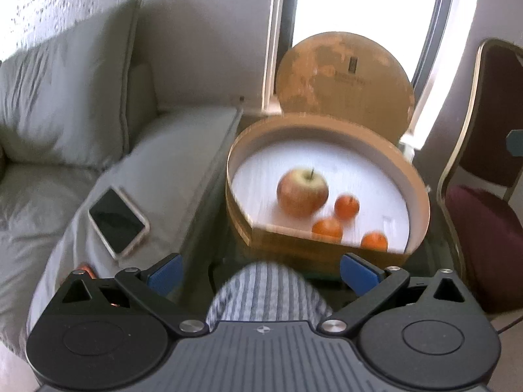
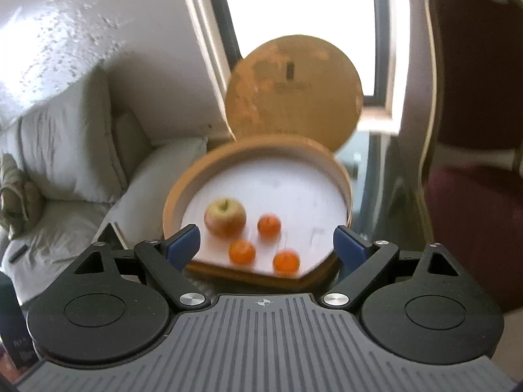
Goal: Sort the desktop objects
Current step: 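Move both grippers toward the upright gold lid behind the box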
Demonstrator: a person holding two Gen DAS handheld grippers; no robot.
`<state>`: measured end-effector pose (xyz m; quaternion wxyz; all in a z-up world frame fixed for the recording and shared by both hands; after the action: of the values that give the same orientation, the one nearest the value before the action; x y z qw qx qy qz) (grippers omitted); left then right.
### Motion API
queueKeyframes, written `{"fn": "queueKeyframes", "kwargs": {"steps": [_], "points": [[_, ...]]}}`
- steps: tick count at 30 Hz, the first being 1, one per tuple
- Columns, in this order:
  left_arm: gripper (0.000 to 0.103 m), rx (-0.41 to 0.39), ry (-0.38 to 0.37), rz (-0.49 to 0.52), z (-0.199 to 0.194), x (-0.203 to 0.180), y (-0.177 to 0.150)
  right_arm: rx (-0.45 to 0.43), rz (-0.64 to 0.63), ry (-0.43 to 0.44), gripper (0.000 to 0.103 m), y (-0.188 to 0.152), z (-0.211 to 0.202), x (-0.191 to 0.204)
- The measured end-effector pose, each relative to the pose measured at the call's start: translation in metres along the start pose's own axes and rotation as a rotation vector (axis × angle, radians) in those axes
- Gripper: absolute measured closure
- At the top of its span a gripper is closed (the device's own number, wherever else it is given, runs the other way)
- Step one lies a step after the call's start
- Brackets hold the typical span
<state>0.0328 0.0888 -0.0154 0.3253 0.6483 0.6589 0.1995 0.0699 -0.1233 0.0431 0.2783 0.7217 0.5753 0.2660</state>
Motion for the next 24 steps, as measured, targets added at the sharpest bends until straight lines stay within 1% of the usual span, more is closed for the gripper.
{"fn": "queueKeyframes", "kwargs": {"steps": [5, 7, 10, 11, 13, 14, 15, 16, 18, 20, 22, 24], "points": [[0.0, -0.054, 0.003, 0.04, -0.01, -0.012, 0.04, -0.051, -0.055, 0.004, 0.01, 0.041, -0.011, -0.013], [0.0, -0.056, 0.004, 0.054, -0.012, -0.016, 0.05, -0.068, -0.068, 0.002, 0.01, 0.053, -0.013, -0.018], [0.0, -0.046, -0.021, 0.054, -0.01, -0.024, 0.063, -0.103, -0.1, -0.013, 0.01, 0.069, -0.016, -0.026], [0.0, -0.045, -0.028, 0.053, -0.008, -0.027, 0.066, -0.125, -0.118, -0.038, 0.01, 0.076, -0.018, -0.031], [0.0, -0.035, -0.034, 0.066, -0.001, -0.036, 0.07, -0.18, -0.143, -0.124, 0.01, 0.091, -0.022, -0.046], [0.0, -0.03, -0.038, 0.075, 0.003, -0.04, 0.071, -0.202, -0.143, -0.163, 0.01, 0.099, -0.024, -0.055], [0.0, -0.024, -0.041, 0.083, 0.006, -0.044, 0.071, -0.211, -0.131, -0.182, 0.01, 0.104, -0.025, -0.063], [0.0, -0.018, -0.045, 0.091, 0.01, -0.048, 0.072, -0.21, -0.116, -0.179, 0.009, 0.107, -0.026, -0.07], [0.0, -0.008, -0.042, 0.105, 0.014, -0.052, 0.072, -0.192, -0.086, -0.144, 0.007, 0.106, -0.023, -0.08], [0.0, -0.005, -0.023, 0.115, 0.016, -0.049, 0.073, -0.169, -0.074, -0.126, 0.007, 0.1, -0.016, -0.086], [0.0, -0.001, 0.001, 0.114, 0.017, -0.043, 0.076, -0.15, -0.076, -0.131, 0.007, 0.091, -0.005, -0.089], [0.0, -0.004, 0.021, 0.111, 0.016, -0.035, 0.08, -0.151, -0.064, -0.122, 0.007, 0.087, 0.005, -0.091]]}}
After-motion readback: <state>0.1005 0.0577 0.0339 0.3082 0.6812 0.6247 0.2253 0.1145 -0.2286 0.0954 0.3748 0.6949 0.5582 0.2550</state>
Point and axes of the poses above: each gripper's, at about its wrist camera, not at the fingertips, and z roughly the way its jaws point, x to its left, y to its top, the point moved 8 cm from there along z, roughly the way its jaws point, and after that the axes turned 9 degrees about -y, right-handed, at the moved point
